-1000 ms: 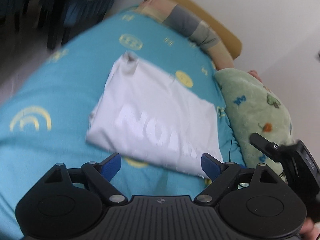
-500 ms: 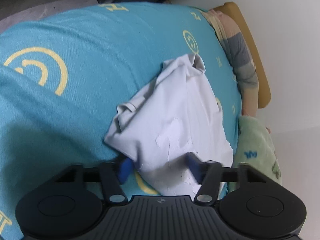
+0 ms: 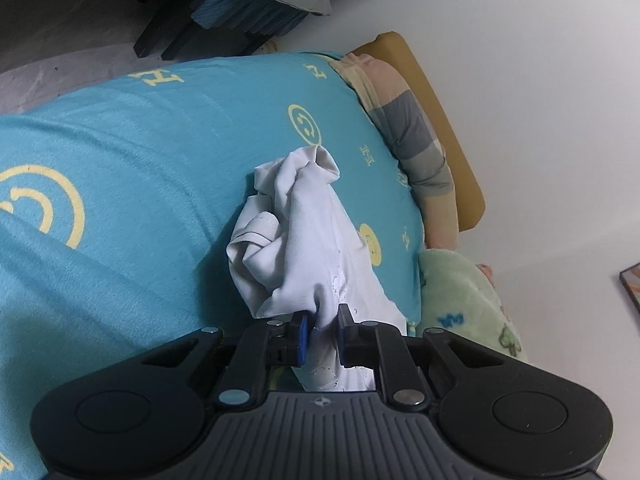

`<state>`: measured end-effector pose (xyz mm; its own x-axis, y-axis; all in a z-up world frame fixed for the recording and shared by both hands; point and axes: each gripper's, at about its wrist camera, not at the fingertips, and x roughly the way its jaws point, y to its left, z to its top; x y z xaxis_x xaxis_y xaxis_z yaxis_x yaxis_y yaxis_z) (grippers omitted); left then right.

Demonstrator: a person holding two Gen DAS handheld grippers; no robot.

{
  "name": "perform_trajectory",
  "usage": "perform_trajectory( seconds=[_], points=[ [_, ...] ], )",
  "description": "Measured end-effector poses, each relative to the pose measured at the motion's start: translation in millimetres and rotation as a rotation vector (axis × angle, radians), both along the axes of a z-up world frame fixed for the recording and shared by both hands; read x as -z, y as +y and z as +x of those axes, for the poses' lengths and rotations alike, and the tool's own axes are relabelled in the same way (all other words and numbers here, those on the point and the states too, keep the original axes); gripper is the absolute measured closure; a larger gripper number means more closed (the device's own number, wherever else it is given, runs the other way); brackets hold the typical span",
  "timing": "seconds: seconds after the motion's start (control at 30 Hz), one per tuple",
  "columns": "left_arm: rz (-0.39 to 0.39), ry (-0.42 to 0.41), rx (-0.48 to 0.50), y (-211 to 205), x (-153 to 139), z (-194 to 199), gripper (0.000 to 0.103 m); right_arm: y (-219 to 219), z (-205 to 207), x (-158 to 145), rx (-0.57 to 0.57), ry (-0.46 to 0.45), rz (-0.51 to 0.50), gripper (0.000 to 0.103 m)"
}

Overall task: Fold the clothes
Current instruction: 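Grasp the folded shirt's other corner with the right gripper, then carry the folded shirt with both grippers onto the pink blanket by the wall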

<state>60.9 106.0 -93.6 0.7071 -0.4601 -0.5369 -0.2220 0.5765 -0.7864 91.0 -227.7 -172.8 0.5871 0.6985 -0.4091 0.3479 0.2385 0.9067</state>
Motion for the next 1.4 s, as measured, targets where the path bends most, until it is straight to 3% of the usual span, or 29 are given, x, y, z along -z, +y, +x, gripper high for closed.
perform_trajectory(
  seconds=[0.13, 0.23, 0.3, 0.37, 0.43, 0.57, 0.9, 1.03, 1.13, 1.4],
  points=[
    [-0.013, 0.009, -0.009, 1, 3, 0, 0.088, -25, 4, 2, 0.122, 0.0, -0.049, 0.017],
    [-0.022, 0.016, -0.015, 2, 5, 0, 0.088, -43, -2, 7, 0.224, 0.013, -0.033, 0.028],
    [-0.023, 0.021, -0.011, 1, 5, 3, 0.088, -44, -5, 8, 0.239, 0.018, -0.044, 0.037],
    [-0.023, 0.025, -0.007, 1, 5, 7, 0.088, -43, -7, 5, 0.237, 0.028, -0.106, 0.054],
    [-0.024, 0.03, -0.003, 1, 5, 10, 0.088, -42, -6, 6, 0.232, 0.031, -0.138, 0.057],
    [-0.032, 0.026, 0.01, 2, -9, 9, 0.089, -37, -7, 0, 0.224, 0.001, -0.185, 0.074],
    [-0.046, 0.009, 0.069, -1, -65, 0, 0.089, -39, -34, -79, 0.247, -0.195, -0.26, 0.082],
    [-0.003, 0.024, 0.171, -25, -102, 0, 0.089, -58, -60, -110, 0.286, -0.216, -0.28, 0.082],
    [-0.016, 0.038, 0.232, -58, -123, 6, 0.089, -85, -79, -131, 0.318, -0.225, -0.277, 0.082],
    [-0.021, -0.029, 0.463, -233, -175, 46, 0.089, -215, -115, -202, 0.469, -0.254, -0.408, 0.082]
  ],
)
